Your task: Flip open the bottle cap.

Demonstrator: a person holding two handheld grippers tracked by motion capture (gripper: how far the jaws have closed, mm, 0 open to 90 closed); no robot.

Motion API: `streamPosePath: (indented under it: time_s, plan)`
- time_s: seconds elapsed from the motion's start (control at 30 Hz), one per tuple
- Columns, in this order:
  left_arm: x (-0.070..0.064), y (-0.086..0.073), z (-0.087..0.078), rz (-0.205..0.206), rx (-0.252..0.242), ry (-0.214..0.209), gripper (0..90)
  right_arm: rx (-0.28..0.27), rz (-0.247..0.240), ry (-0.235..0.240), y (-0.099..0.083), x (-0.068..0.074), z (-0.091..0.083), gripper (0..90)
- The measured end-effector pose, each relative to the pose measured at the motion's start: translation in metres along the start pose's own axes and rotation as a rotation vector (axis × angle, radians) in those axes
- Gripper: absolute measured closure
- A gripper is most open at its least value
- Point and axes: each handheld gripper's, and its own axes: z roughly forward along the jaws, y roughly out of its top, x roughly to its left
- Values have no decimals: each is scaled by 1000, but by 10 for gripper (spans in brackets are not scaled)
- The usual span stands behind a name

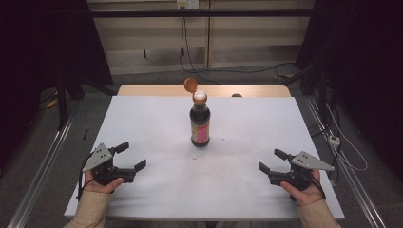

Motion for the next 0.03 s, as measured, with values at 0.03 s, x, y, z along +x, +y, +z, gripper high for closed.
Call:
streamPosePath:
  time_s: [0.03]
  plan:
    - [0,0,0,0,-1,0,51,-1,2,-1,0,0,0,172]
